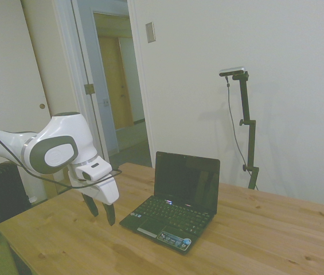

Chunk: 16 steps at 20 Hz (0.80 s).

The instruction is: Close the laptop

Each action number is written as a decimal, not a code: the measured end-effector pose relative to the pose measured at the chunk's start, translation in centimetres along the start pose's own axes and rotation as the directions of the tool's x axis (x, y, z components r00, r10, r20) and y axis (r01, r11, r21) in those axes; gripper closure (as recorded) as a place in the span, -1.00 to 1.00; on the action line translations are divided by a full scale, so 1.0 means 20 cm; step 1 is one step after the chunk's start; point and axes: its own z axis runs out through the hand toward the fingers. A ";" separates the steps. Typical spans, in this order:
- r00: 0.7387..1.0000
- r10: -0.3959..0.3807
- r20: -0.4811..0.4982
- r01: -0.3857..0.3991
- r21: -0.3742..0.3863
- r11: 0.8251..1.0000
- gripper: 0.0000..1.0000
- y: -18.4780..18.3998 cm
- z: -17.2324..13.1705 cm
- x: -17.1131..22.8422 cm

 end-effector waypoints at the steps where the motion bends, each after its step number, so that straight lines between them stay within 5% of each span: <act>1: 1.000 0.000 0.001 0.000 -0.001 1.000 -1.00 0.00 0.00 0.00; 7: 1.000 0.026 -0.001 -0.026 0.009 1.000 -1.00 0.02 -0.02 0.07; 16: 0.993 0.108 -0.047 -0.105 0.052 0.993 -1.00 0.10 -0.38 0.41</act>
